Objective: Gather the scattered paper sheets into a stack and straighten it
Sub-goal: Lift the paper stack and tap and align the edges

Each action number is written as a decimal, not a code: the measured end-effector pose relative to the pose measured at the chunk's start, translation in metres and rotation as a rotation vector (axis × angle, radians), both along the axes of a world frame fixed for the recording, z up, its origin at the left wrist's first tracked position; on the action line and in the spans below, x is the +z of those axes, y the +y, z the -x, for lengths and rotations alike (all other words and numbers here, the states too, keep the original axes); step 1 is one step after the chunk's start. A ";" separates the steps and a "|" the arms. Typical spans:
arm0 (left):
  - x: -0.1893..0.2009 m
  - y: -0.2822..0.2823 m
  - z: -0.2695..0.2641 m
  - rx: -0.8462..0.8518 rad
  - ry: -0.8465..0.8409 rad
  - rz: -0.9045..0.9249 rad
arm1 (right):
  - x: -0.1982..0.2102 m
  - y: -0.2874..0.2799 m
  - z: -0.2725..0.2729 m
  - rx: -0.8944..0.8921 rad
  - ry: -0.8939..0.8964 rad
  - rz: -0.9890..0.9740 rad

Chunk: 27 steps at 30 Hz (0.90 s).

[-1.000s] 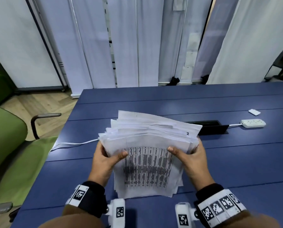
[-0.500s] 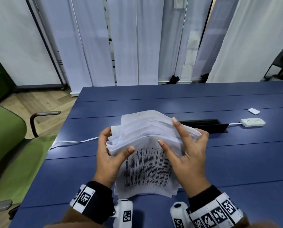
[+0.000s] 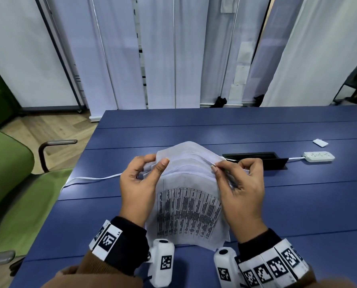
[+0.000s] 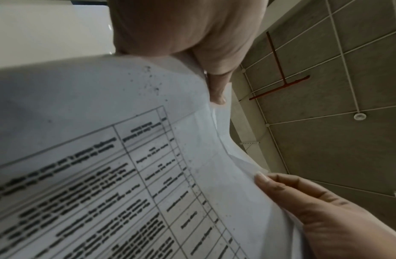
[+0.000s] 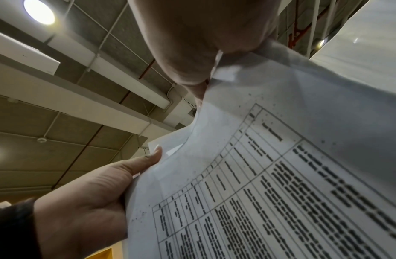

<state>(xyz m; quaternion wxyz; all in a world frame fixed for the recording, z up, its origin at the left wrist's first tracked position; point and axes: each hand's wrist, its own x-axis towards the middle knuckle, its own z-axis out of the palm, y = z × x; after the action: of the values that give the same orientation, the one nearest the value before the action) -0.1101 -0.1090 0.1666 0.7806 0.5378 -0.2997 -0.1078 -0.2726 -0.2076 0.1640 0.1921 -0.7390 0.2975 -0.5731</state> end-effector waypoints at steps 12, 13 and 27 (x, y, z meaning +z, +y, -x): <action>-0.015 0.011 -0.019 -0.009 0.003 0.092 | -0.011 -0.009 0.016 0.004 -0.075 -0.066; -0.015 0.011 -0.017 -0.008 -0.005 0.090 | -0.012 -0.009 0.016 0.020 -0.081 -0.088; -0.015 0.002 -0.002 0.219 -0.153 -0.095 | -0.014 -0.006 0.021 0.065 0.109 0.024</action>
<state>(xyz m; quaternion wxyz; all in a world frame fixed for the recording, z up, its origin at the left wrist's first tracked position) -0.1085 -0.1067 0.1520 0.7362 0.6104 -0.2923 0.0051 -0.2937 -0.2132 0.1498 0.1852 -0.7806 0.2767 -0.5289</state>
